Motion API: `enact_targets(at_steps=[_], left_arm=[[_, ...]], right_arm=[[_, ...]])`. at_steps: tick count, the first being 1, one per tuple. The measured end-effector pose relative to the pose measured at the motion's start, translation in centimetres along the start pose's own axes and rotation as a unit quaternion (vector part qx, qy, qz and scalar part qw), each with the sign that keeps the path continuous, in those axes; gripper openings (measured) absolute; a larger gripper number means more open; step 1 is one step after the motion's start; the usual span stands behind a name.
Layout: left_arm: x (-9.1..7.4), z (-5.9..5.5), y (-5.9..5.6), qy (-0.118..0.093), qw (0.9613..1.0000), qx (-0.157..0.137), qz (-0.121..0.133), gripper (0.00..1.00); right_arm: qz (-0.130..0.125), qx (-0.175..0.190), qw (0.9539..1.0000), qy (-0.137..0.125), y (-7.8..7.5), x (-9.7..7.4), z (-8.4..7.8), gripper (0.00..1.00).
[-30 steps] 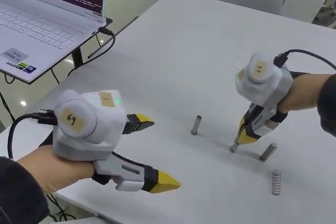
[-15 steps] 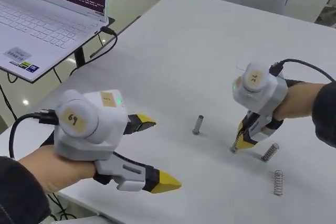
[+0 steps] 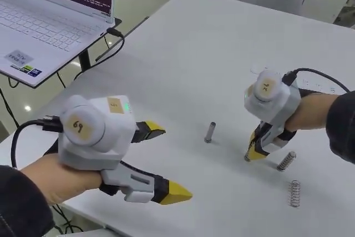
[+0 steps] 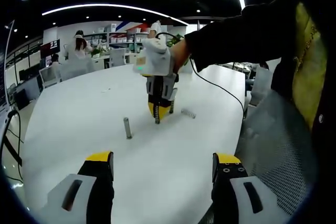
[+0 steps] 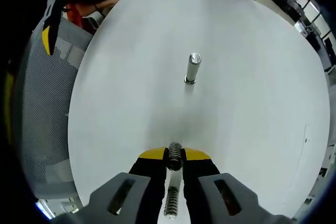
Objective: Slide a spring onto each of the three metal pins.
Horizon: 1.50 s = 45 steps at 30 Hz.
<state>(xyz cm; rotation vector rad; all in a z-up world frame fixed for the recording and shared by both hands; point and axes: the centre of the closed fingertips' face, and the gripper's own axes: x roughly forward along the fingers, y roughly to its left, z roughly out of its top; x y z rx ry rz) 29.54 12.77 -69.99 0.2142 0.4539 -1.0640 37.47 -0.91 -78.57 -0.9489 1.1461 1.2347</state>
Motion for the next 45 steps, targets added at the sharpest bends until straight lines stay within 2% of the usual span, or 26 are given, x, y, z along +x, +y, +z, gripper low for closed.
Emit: enact_targets(at_steps=[11,18,26,45], left_arm=[[0.0,0.0,0.0,0.000,1.0000,0.000,0.001,0.73],[0.0,0.0,0.0,0.001,1.0000,0.002,0.001,0.73],[0.1,0.0,-0.1,0.002,1.0000,0.002,-0.002,0.73],[0.3,0.2,-0.5,0.003,0.9999,0.009,-0.011,0.73]], right_arm=[[0.002,0.001,0.9999,0.012,-0.1,0.8,-1.0,0.11],[0.001,0.010,0.9999,0.006,-0.5,0.5,-0.9,0.19],[0.000,0.019,0.9998,0.001,0.1,-0.1,-1.0,0.28],[-0.015,0.024,0.9994,-0.019,1.3,-2.7,-1.4,0.32]])
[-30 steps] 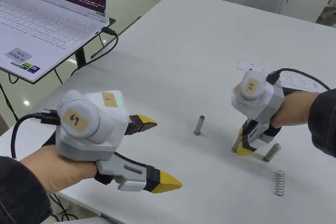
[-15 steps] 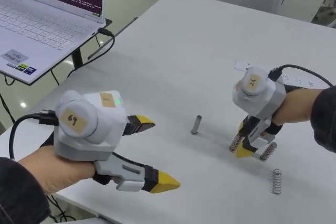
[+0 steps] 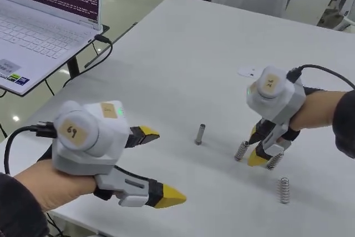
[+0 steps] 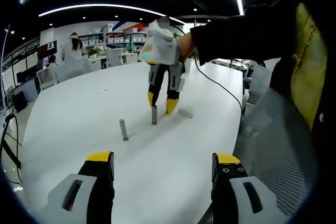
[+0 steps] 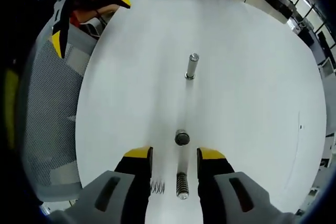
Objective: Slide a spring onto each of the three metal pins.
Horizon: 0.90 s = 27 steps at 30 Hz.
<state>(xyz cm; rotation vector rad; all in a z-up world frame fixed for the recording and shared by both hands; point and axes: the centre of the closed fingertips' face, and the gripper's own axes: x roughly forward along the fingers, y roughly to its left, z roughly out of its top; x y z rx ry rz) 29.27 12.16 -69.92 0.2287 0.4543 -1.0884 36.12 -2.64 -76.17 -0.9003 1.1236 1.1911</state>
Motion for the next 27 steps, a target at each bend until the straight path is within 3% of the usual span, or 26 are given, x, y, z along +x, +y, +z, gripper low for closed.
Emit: enact_targets(at_steps=[18,27], left_arm=[[0.5,0.3,-0.6,0.001,0.9999,0.008,-0.010,0.72],[0.5,0.6,-0.8,0.001,0.9998,0.013,-0.012,0.71]], right_arm=[[-0.038,-0.010,0.9984,-0.042,1.3,-4.7,0.6,0.32],[-0.060,-0.009,0.9963,-0.061,2.3,-6.9,-0.2,0.32]])
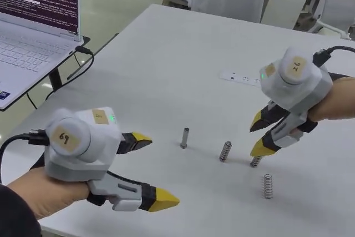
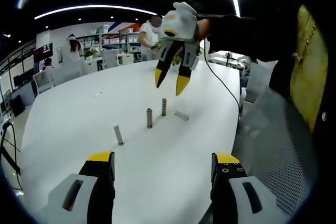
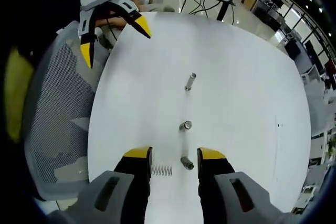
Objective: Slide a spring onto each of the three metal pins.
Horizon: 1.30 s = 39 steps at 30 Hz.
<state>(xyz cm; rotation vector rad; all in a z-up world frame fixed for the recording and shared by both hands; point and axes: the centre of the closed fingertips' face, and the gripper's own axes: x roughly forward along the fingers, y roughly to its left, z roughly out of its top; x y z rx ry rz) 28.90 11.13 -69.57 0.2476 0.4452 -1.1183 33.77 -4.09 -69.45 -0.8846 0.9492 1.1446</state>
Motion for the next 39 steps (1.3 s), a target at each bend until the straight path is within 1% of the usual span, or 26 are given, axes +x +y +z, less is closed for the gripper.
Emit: enact_targets(at_steps=[5,9,12,15,19,21,25,26,28,32,35,39], left_arm=[[0.1,0.5,-0.3,-0.002,1.0000,0.006,-0.003,0.71],[0.1,0.9,-0.6,-0.003,0.9999,0.010,-0.004,0.71],[0.2,1.1,-0.8,-0.003,0.9999,0.013,-0.006,0.71],[0.2,1.4,-1.0,-0.003,0.9999,0.015,-0.007,0.71],[0.2,1.5,-1.1,-0.003,0.9998,0.016,-0.008,0.70],[0.1,1.6,-1.3,-0.003,0.9998,0.016,-0.009,0.70],[0.1,1.6,-1.5,-0.001,0.9998,0.015,-0.009,0.70],[0.1,1.6,-1.5,-0.001,0.9998,0.015,-0.008,0.70],[0.0,1.6,-1.5,0.000,0.9999,0.015,-0.007,0.70],[-0.1,1.6,-1.5,0.001,0.9999,0.014,-0.005,0.69],[-0.1,1.6,-1.4,0.004,0.9999,0.012,-0.003,0.69],[-0.1,1.6,-1.4,0.006,0.9999,0.011,-0.001,0.69]], right_arm=[[-0.012,0.001,0.9999,-0.003,0.7,-1.2,-0.8,0.32],[-0.021,0.008,0.9997,-0.011,1.2,-2.1,-1.3,0.33],[-0.026,0.013,0.9995,-0.015,1.6,-2.5,-1.8,0.33],[-0.028,0.023,0.9992,-0.015,2.1,-2.5,-2.9,0.33],[-0.024,0.039,0.9989,-0.007,2.5,-1.8,-4.5,0.33],[-0.021,0.051,0.9985,-0.003,2.6,-1.1,-5.7,0.33],[-0.018,0.066,0.9976,0.003,2.5,0.0,-7.2,0.32],[-0.014,0.080,0.9967,0.000,2.5,0.4,-7.6,0.32],[-0.012,0.087,0.9961,-0.001,2.4,0.9,-8.0,0.32],[-0.010,0.096,0.9953,0.007,2.1,2.2,-9.2,0.31],[-0.016,0.092,0.9954,0.019,1.5,3.1,-10.1,0.31],[-0.017,0.098,0.9949,0.016,0.7,4.1,-10.6,0.31]])
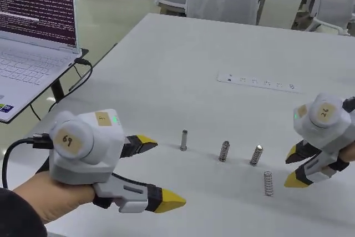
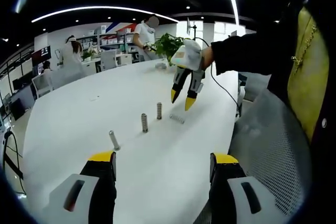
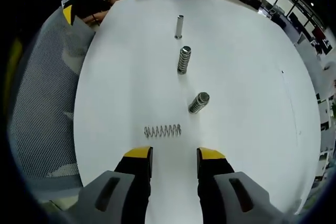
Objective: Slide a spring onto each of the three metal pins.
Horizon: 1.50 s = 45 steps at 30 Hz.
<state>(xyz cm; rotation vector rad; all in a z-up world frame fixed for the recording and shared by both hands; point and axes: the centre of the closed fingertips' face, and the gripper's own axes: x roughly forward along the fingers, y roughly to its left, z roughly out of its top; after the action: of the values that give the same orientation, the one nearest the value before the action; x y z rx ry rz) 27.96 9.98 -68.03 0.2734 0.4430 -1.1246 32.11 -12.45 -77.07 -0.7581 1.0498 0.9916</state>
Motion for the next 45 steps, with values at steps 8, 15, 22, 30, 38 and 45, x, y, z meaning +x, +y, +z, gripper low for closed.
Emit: enact_targets(at_steps=[8,15,22,30,38,45], left_arm=[[0.0,0.0,0.1,0.002,1.0000,-0.005,0.001,0.68],[-0.1,0.1,0.1,0.000,1.0000,-0.009,0.002,0.68],[-0.1,-0.1,0.1,0.002,0.9999,-0.011,0.002,0.67],[-0.2,-0.3,0.1,0.005,0.9999,-0.013,0.005,0.67],[-0.3,-0.4,0.1,0.005,0.9999,-0.013,0.005,0.66],[-0.3,-0.4,0.1,0.005,0.9999,-0.011,0.004,0.65]], right_arm=[[-0.003,-0.013,0.9999,0.007,-0.5,1.4,-0.1,0.32],[-0.003,-0.019,0.9998,0.007,-0.6,2.1,-0.1,0.32],[0.007,-0.026,0.9996,0.000,-0.2,2.8,0.9,0.32],[0.020,-0.042,0.9988,-0.010,0.7,3.2,2.1,0.28],[0.035,-0.040,0.9982,-0.028,1.5,3.2,3.1,0.24],[0.059,-0.021,0.9979,-0.013,2.7,3.0,2.7,0.14]])
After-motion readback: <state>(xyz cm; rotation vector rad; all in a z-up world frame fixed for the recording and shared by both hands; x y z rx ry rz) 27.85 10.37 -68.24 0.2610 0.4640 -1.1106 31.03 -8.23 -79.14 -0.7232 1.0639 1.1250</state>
